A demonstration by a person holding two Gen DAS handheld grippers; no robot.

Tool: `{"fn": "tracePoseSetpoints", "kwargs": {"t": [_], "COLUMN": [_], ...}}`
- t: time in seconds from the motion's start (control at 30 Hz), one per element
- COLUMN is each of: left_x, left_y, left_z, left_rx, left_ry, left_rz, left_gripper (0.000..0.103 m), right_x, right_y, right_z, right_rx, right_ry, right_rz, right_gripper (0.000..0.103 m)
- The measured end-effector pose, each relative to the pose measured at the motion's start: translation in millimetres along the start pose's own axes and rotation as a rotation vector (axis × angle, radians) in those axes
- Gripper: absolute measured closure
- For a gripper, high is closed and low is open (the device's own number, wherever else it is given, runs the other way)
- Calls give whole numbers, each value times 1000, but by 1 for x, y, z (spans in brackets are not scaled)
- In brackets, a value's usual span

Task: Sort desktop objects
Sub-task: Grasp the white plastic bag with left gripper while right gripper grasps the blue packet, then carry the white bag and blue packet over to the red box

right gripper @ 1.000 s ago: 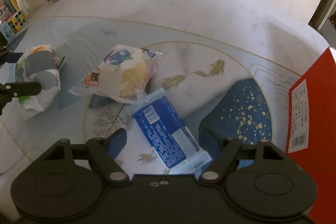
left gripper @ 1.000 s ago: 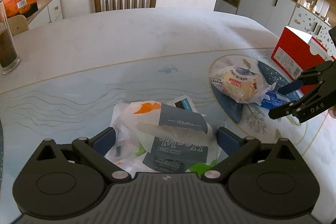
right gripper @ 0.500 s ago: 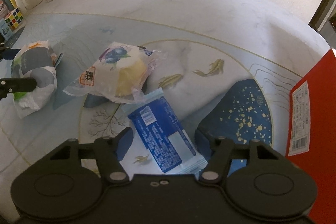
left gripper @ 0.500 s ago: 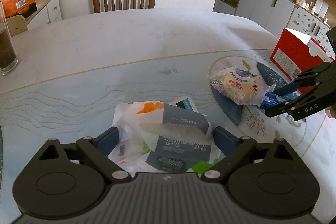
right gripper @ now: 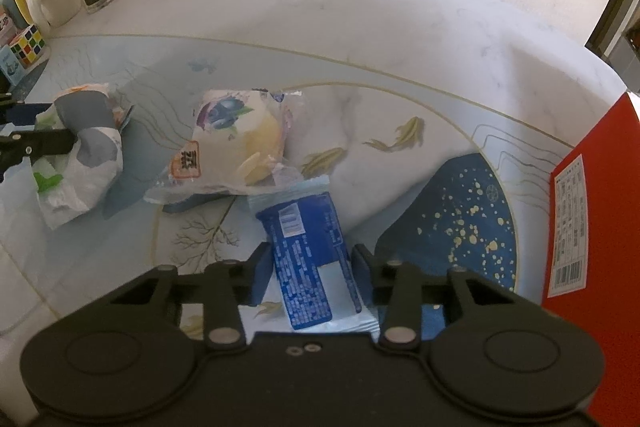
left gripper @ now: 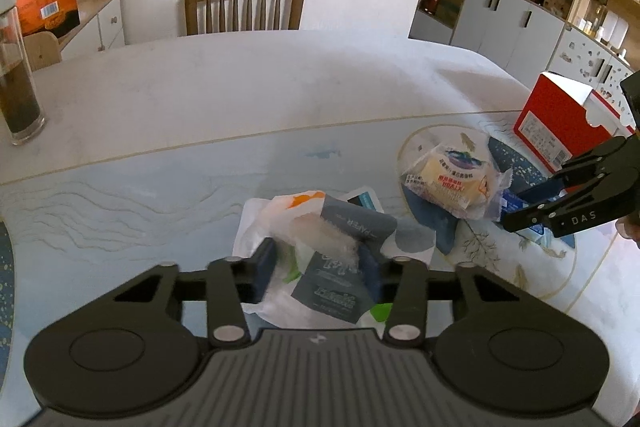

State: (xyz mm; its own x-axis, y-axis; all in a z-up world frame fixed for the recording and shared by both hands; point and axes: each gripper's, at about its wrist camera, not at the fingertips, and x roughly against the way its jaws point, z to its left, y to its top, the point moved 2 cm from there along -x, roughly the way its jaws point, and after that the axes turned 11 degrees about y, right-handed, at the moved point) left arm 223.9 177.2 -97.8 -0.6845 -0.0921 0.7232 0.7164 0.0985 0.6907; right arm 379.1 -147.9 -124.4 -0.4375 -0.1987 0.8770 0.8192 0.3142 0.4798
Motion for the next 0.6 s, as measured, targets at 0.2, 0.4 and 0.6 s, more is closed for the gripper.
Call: {"fn": "tracePoseSetpoints", "kwargs": {"t": [0.2, 0.4, 0.6], "left_x": [3, 9, 19], "left_y": [0, 0, -3], "left_z": [2, 4, 7], "left_rx": [17, 35, 53], "left_ry": [23, 44, 48], "left_rz": [-6, -12, -17], "left_gripper": [84, 93, 94], "right_x": [8, 16, 29], "right_y": [-2, -7, -11], "right_z": [1, 2, 2], "right_rx": [-2, -7, -8], "right_ry": [-4, -15, -13], "right_rz": [-14, -24, -40], "right_gripper": [66, 67, 67]}}
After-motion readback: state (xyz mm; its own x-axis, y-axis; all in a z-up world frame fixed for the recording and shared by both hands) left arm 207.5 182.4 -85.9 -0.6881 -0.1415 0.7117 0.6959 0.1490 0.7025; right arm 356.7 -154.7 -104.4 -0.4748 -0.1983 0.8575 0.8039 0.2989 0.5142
